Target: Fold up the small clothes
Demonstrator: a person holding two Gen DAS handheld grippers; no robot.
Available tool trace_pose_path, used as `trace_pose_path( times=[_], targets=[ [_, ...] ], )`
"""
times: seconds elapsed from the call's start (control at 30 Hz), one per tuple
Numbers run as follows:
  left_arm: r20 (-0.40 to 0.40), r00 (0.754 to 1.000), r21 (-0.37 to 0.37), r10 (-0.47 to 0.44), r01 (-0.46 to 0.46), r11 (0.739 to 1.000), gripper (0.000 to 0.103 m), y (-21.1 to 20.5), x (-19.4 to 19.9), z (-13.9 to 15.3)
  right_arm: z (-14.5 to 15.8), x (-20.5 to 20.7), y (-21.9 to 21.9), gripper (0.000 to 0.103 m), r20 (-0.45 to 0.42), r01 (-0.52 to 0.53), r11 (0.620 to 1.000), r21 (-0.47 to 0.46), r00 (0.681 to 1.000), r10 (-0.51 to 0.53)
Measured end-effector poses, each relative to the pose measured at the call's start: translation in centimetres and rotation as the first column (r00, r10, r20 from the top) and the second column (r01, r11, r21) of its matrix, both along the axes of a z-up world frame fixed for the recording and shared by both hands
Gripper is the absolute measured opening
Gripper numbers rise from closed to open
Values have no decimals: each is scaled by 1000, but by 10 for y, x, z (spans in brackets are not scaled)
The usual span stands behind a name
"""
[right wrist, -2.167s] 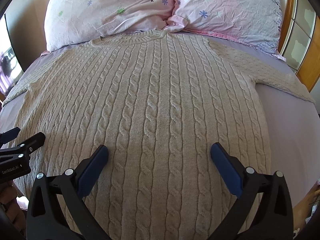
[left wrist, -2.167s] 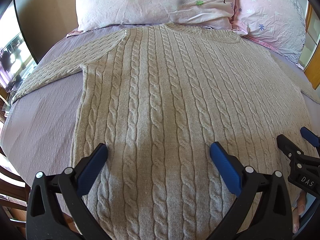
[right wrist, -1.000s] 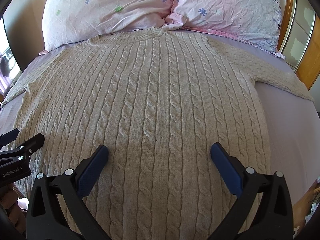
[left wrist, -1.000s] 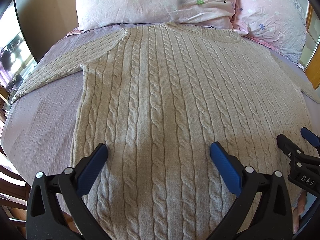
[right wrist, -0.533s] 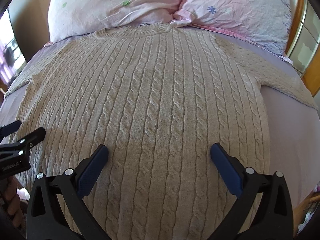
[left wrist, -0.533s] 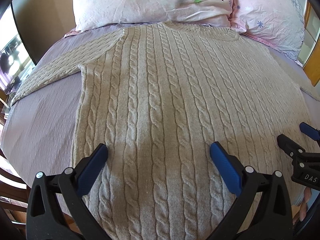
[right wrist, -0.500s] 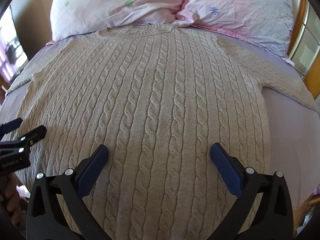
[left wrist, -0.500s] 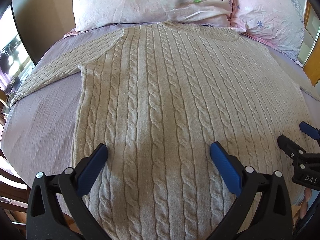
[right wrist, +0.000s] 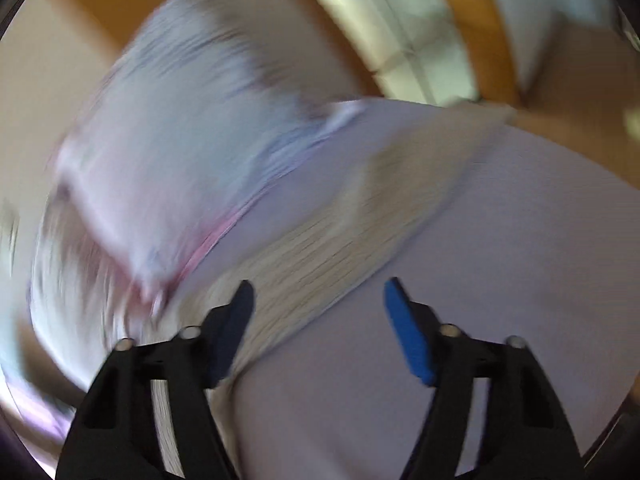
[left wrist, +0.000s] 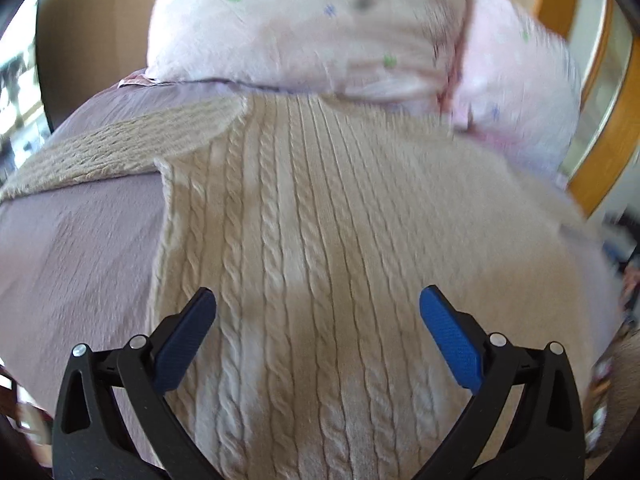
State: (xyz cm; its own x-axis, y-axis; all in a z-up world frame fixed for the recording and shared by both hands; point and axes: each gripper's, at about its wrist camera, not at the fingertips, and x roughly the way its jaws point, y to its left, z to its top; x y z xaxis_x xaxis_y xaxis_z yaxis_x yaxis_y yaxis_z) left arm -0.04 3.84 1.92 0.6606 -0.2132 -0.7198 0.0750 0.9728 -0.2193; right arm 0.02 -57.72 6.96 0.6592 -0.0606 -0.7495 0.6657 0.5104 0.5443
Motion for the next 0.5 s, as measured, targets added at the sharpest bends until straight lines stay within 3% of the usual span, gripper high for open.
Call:
trace_pose_path(
  times=[0.07,0.23,0.37,0.43,0.5],
  targets=[
    [64,997,-83,39,-34,996,101,20,2,9,-13,-4,-40,58,-27,107,994,37,994,-106],
    [152,984,-81,92,-80,993,101,53,8,21,-34,2,-75,44,-68,184,982,33,981,-181],
    [194,965,-75,179,-168,983,101,86,9,30,-42,11,-94,9,-93,212,977,17,973,-210],
    [204,951,-104,234,-217,971,101,110,8,34,-33,21,-86,9,-80,206,978,-26,975,-207],
    [202,935,-118,292,-272,955,101,133,10,35,-8,34,-62,8,-9,139,987,-86,990,-140]
  ],
)
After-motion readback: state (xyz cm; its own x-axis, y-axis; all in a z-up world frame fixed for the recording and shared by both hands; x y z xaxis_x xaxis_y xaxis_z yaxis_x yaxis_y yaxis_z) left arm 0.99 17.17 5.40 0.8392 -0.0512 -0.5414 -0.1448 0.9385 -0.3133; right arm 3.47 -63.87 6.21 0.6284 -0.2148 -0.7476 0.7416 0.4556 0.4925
